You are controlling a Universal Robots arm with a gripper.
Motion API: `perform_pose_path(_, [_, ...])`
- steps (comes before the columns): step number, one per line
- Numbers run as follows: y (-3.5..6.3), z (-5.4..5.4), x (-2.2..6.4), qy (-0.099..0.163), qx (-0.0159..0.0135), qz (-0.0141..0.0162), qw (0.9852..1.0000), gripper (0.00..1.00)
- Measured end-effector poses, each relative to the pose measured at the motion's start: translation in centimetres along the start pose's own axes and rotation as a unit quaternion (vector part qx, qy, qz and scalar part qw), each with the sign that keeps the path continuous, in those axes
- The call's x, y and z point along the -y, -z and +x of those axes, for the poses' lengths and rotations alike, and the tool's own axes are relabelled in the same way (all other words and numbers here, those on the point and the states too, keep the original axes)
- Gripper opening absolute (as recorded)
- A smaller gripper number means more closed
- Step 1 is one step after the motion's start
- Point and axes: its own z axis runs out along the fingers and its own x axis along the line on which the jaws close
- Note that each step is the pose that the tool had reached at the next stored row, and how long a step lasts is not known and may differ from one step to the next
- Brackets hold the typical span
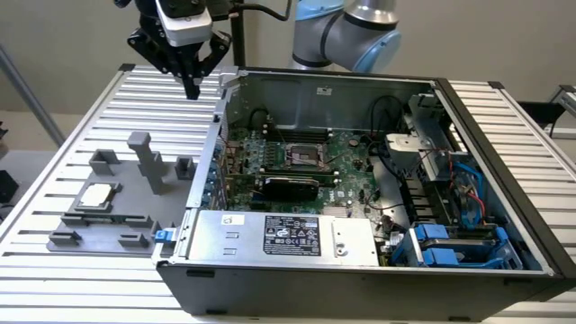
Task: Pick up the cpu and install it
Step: 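Reach for the cpu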
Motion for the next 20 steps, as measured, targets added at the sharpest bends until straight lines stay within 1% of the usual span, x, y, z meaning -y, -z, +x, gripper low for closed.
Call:
perform_pose_path(8, [-0.08, 3.6, 0.34, 0.000, 0.0000, 0.0003, 1.0000, 0.11])
perform_pose_path(15, [-0.24, 6.8, 0.70, 0.000, 0.0001, 0.0016, 1.0000, 0.11])
perform_pose_path(20, [-0.38, 8.6, 1.08, 0.000, 0.0001, 0.0024, 1.0000, 0.11])
